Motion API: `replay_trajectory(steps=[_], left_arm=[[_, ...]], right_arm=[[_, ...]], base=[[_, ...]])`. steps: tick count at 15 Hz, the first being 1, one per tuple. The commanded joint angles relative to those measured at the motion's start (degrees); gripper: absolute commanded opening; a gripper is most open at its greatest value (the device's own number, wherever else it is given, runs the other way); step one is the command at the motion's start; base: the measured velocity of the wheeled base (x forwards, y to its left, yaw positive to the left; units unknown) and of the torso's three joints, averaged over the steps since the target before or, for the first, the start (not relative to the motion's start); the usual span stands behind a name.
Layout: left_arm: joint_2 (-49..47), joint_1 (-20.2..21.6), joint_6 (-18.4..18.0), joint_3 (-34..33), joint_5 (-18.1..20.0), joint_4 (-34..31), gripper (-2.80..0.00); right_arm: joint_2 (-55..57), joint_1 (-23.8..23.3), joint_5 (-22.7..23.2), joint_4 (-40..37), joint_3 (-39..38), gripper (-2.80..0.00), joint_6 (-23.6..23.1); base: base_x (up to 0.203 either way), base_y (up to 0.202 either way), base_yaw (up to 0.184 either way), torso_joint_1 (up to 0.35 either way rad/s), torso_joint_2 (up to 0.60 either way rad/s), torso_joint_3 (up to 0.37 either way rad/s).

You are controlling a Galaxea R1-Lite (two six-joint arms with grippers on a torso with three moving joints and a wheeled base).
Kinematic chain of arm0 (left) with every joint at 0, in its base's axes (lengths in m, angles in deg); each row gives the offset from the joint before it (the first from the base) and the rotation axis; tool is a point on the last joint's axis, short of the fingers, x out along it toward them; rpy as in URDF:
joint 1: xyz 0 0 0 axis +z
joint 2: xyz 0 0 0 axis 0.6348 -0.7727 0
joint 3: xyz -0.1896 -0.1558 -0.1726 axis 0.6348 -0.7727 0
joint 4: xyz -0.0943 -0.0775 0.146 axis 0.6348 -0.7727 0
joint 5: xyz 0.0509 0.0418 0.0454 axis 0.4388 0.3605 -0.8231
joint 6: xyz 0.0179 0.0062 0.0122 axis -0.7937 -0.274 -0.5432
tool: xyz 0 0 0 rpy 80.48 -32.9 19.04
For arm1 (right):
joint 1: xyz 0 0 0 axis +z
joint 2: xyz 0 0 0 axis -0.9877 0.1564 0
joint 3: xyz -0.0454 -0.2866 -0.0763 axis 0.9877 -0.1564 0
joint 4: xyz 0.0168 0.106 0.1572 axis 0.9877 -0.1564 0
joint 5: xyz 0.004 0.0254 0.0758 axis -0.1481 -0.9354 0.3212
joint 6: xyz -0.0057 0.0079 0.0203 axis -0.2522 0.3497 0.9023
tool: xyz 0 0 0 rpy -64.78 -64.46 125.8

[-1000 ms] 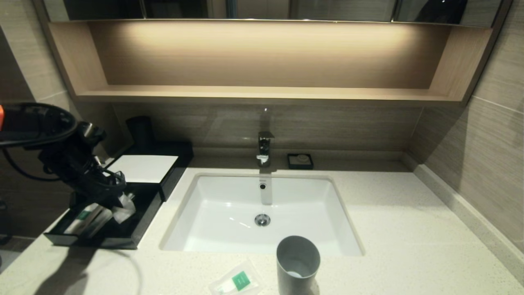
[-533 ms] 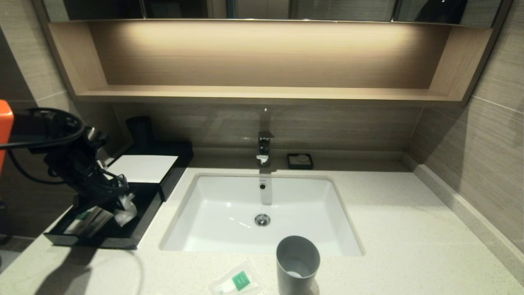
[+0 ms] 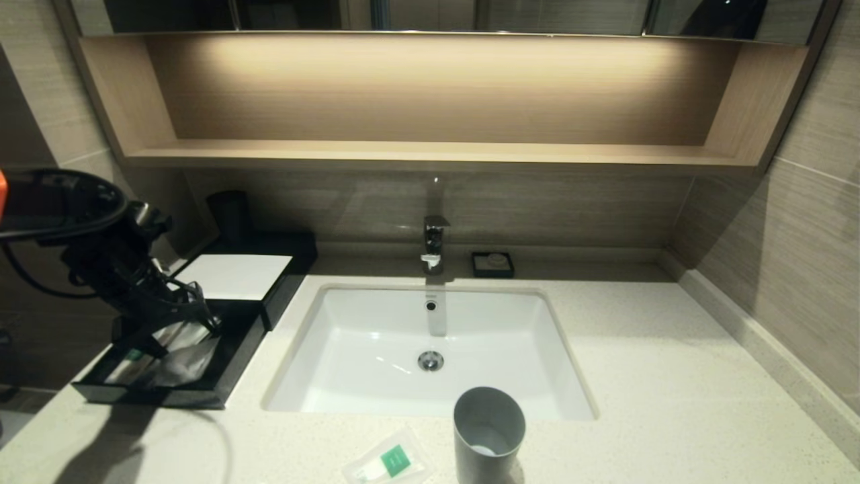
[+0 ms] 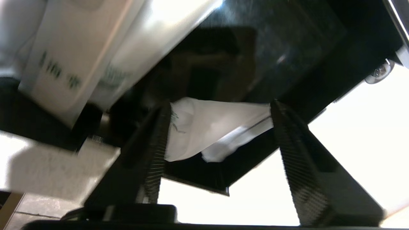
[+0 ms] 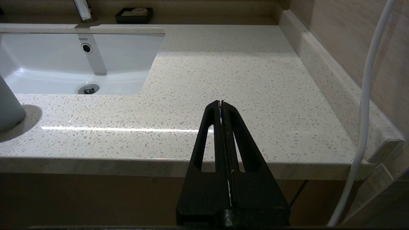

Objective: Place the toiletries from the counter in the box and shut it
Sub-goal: Place the bathroom toiletry into the drawer, then pick up the bathroom toiletry

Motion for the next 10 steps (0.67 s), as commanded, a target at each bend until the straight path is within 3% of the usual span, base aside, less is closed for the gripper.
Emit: replay_trajectory(steps=[1,6,10], left_arm=[[4.36,-0.04,0.14,-0.19,0.8,-1.11,0.0],[12.65,-0.72,-0.22,-0.02,3.18,-3.67,0.0],[17.27,-6.01,-1.02,-0.84,3.53,-3.8,0.0]], right_arm=[[0.0,0.01,0.01,0.02,-0.09,-2.8,-0.01],[-0.08,0.01,0.01,0.02,-0.09,-2.8,-0.01],[-0.06,0.01,0.01,0.02,-0.03,-2.8,-0.01]], base=[[0.0,0.0,0.0,0.0,0.0,0.0],[0.0,0.0,0.0,0.0,0.0,0.0],[0.0,0.0,0.0,0.0,0.0,0.0]])
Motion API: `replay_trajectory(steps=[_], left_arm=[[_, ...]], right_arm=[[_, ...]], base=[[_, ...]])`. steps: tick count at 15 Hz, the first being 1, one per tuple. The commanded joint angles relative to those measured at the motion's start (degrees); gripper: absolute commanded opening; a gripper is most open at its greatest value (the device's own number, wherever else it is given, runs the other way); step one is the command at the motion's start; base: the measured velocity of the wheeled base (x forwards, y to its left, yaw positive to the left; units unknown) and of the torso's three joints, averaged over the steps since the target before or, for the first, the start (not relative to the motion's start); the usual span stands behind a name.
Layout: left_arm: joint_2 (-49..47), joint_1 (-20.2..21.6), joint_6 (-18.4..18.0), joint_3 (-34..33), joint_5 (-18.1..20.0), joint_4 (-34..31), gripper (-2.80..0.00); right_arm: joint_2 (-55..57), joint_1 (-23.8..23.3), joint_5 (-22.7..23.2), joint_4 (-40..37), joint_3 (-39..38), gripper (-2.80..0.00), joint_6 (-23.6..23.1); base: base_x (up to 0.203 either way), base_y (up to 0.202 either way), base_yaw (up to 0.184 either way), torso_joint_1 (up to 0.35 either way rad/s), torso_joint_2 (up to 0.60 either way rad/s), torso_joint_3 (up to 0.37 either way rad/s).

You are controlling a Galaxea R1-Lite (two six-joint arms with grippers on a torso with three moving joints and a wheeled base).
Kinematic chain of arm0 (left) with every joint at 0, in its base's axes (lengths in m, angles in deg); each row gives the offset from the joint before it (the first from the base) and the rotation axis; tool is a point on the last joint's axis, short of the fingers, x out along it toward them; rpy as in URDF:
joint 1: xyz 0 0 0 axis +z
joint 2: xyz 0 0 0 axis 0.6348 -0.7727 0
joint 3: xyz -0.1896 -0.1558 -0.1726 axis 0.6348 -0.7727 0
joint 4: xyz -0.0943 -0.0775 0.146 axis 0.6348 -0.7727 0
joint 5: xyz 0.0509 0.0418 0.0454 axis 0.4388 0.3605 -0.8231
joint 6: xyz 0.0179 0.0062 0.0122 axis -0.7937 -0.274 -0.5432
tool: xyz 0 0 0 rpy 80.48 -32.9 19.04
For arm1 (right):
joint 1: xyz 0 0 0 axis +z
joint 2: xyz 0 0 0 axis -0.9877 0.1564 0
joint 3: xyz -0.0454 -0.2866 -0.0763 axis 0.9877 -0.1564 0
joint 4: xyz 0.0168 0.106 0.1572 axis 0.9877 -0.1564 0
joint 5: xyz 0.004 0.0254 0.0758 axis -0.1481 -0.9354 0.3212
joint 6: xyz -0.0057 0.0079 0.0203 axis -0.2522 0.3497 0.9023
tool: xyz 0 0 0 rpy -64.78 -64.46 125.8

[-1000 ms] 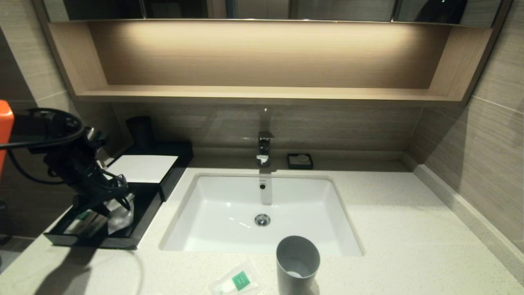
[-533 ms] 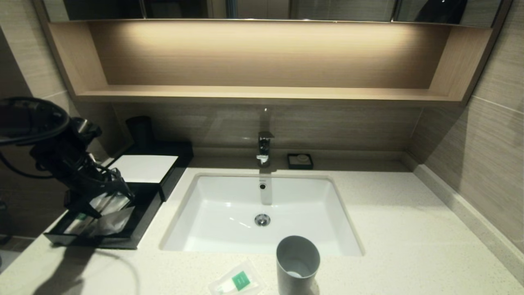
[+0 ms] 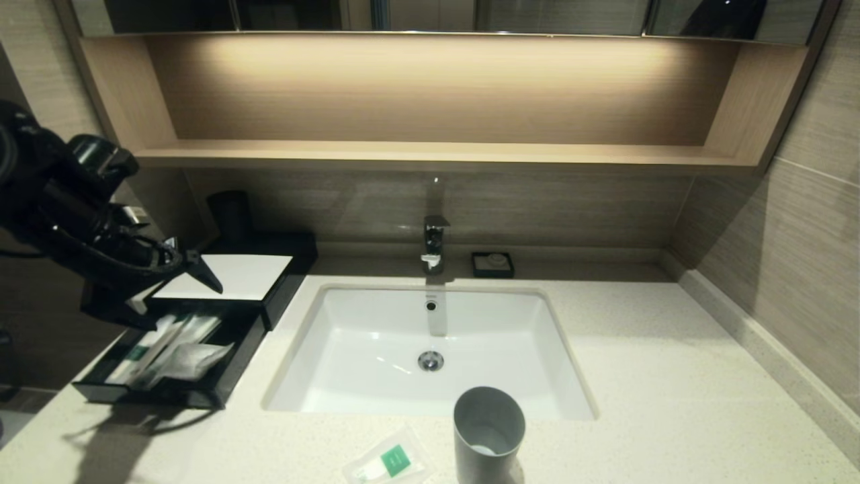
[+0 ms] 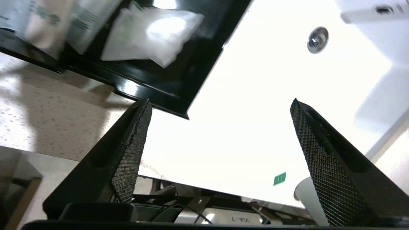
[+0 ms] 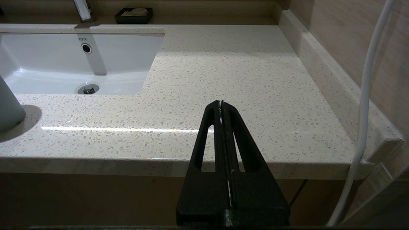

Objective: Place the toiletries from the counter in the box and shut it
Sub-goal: Pick up the bathroom toiletry

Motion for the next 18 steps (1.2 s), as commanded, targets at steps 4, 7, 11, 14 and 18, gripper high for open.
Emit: replay_trajectory(steps=[4,7,11,14,18], left_arm=[[7.13,-11.34,-1.84,-2.16,0.25,-0.25,-2.8],[8.22,-22.01,-0.73,-3.33,0.27,-0.3,-2.8],[4.15,-31.49,9.95,-4.65,-0.2,-0.14,-2.8],[3.44,-35.13,11.4,-8.47,-0.6,0.86,-2.8],[1.63,-39.31,15.85,-10.24,-2.64,3.83,-2.8]], right_arm=[[0.0,0.01,0.01,0.02,-0.07,-2.8,-0.01],[0.0,0.01,0.01,0.02,-0.09,-2.8,-0.01],[-0.03,0.01,0.01,0.02,-0.06,-2.8,-0.01],[0.0,0.01,0.01,0.02,-0.09,-2.8,-0.01],[0.0,0.01,0.01,0.02,0.0,-2.8,-0.01]], base=[[0.0,0.0,0.0,0.0,0.0,0.0],[0.0,0.0,0.0,0.0,0.0,0.0],[0.0,0.0,0.0,0.0,0.0,0.0],[0.0,0.0,0.0,0.0,0.0,0.0],[0.0,0.0,0.0,0.0,0.0,0.0]])
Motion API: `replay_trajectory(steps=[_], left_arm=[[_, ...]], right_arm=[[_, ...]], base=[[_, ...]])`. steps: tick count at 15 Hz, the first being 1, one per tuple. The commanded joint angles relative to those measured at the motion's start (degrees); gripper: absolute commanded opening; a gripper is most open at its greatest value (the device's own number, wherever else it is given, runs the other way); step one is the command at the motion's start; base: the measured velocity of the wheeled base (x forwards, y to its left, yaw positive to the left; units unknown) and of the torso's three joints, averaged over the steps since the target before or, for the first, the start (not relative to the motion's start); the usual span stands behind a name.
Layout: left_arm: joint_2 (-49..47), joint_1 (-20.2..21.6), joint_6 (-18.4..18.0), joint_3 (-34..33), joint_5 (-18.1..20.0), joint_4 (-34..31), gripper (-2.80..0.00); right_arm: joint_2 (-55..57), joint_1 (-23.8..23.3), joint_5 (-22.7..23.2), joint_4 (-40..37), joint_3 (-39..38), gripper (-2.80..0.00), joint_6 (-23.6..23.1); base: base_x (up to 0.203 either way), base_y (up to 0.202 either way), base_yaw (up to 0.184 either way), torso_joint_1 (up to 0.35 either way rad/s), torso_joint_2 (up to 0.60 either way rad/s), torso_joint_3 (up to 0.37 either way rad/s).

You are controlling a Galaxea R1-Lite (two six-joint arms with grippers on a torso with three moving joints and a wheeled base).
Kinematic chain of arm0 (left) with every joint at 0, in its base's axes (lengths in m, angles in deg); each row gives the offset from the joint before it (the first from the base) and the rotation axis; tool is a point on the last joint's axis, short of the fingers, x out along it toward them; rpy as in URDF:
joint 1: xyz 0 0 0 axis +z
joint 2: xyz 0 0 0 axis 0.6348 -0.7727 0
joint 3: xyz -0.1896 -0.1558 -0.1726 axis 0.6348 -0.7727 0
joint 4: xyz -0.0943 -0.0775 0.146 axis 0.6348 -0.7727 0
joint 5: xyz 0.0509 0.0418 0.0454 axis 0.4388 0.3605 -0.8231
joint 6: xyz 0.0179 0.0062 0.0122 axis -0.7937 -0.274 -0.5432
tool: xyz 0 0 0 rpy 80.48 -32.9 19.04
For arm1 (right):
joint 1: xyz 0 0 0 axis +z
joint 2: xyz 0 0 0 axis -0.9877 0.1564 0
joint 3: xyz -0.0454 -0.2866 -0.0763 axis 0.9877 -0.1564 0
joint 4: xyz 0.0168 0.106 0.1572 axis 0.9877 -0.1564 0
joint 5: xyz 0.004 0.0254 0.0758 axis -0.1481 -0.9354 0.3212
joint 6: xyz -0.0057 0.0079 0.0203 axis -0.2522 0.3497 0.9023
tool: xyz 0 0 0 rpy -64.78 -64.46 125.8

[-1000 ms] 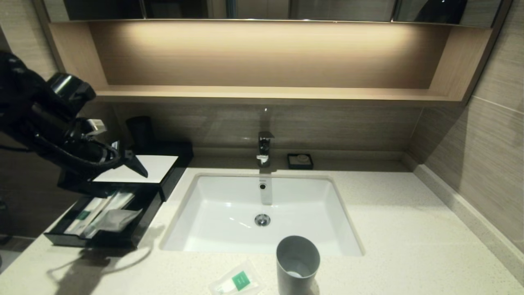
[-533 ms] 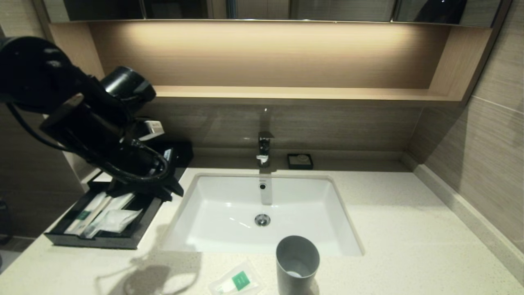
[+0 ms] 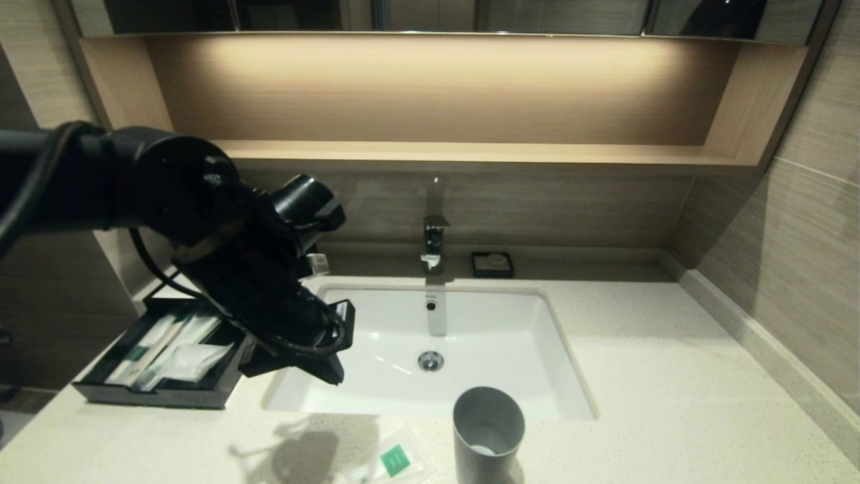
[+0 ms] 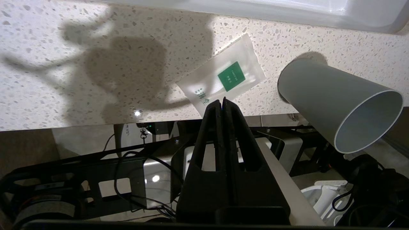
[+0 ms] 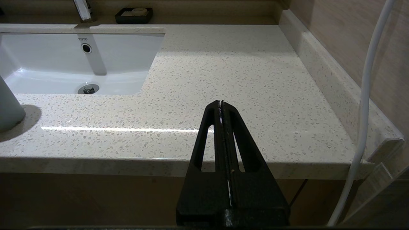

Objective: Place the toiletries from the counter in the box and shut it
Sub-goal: Pick up the bathroom toiletry

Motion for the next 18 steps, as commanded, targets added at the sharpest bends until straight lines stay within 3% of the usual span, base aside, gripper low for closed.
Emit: replay_trajectory(steps=[1,4,9,18], left_arm=[[-2.15,-2.69,4.45,-0.29,-0.79,0.43,-2.8],[-5.4,-4.88,11.42,0.07,-2.02,0.64,-2.8],[-8.28,-5.19,18.5,0.16,-1.7,0.67,-2.8],[-11.33,-6.24,18.86,0.23,-1.44,0.66,-2.8]], right_arm=[[-0.04,-0.01,-0.01,0.04,-0.09,-2.8,-0.01],[-0.02,-0.01,-0.01,0.04,-0.06,-2.8,-0.01],[0.0,-0.01,-0.01,0.04,-0.05,-2.8,-0.01],[0.0,-0.01,-0.01,0.04,-0.01,-2.8,-0.01]], base=[[0.0,0.0,0.0,0.0,0.0,0.0],[0.0,0.0,0.0,0.0,0.0,0.0],[0.0,0.0,0.0,0.0,0.0,0.0],[0.0,0.0,0.0,0.0,0.0,0.0]])
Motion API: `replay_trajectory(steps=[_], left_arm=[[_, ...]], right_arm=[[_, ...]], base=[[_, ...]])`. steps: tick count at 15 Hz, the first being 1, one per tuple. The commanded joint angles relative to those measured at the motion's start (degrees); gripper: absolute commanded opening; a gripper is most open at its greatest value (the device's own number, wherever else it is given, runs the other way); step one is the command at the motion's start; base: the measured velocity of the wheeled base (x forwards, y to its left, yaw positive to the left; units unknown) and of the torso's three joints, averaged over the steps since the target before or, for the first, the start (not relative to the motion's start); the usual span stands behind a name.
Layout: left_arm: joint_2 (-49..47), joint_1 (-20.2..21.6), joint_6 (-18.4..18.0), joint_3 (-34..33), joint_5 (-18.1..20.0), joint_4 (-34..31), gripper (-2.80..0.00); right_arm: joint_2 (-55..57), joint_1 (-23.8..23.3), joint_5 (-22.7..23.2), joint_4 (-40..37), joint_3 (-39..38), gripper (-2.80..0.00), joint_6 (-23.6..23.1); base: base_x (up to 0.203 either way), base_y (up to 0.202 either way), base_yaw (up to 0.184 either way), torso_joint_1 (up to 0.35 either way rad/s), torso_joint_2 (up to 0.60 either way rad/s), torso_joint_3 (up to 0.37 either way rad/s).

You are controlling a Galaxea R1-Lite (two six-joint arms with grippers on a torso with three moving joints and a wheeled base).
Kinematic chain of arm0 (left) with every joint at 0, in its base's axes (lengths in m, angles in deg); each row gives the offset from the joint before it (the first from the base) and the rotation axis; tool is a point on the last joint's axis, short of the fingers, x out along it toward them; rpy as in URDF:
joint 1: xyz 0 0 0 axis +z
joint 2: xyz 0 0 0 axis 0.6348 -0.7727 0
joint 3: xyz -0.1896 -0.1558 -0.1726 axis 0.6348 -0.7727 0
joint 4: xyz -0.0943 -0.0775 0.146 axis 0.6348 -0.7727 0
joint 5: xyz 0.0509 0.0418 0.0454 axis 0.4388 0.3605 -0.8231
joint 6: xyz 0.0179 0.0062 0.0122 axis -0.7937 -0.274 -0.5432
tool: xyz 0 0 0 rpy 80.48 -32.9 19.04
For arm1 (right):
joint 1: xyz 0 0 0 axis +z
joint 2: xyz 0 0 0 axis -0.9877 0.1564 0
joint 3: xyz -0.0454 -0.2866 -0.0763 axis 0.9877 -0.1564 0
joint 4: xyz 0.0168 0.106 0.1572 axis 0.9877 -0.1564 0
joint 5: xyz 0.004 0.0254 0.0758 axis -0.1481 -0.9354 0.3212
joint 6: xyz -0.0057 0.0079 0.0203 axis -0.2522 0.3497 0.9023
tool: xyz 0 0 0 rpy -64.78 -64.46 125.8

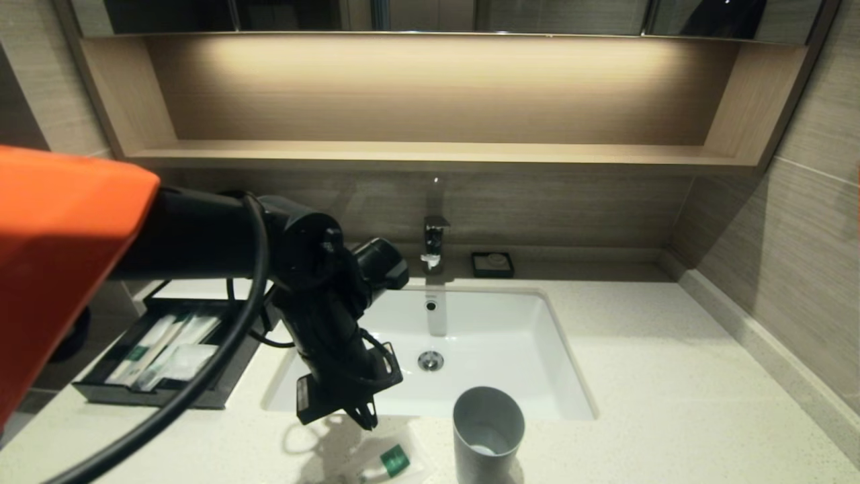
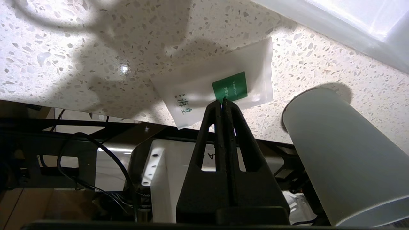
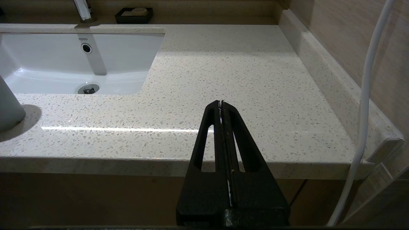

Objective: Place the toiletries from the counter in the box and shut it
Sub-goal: Pick up the bathroom toiletry

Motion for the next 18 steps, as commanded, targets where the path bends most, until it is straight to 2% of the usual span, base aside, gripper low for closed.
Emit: replay_trajectory(steps=[1,6,8,11,14,18], left_arm=[[-1.56,-0.16,0.19,-0.02,-0.59,-0.28,-2.8],[-2.61,-1.15,-0.57,-0.05,-2.06,-0.71,-2.8],[-2.61,-1.77,-2.99,-0.38,-1.99,-0.8,-2.8],[-2.61,-1.92,-3.64,-0.28,-2.06,-0.8,-2.8],[-2.87,-2.8,-6.71,-0.38,-1.97,-0.89,-2.8],[-2.87,-3.15,-7.47,-0.64,-2.06,-0.98,-2.8]], right_arm=[[0.0,0.01,0.01,0.02,0.0,-2.8,0.01],[0.0,0.01,0.01,0.02,-0.09,-2.8,0.01],[0.0,0.01,0.01,0.02,-0.09,-2.8,0.01],[-0.08,0.01,0.01,0.02,-0.09,-2.8,0.01],[0.0,0.01,0.01,0.02,-0.09,-2.8,0.01],[0.0,0.01,0.01,0.02,-0.09,-2.8,0.01]], base=[[0.0,0.0,0.0,0.0,0.0,0.0],[0.0,0.0,0.0,0.0,0.0,0.0],[0.0,0.0,0.0,0.0,0.0,0.0],[0.0,0.0,0.0,0.0,0.0,0.0],[0.0,0.0,0.0,0.0,0.0,0.0],[0.0,0.0,0.0,0.0,0.0,0.0]])
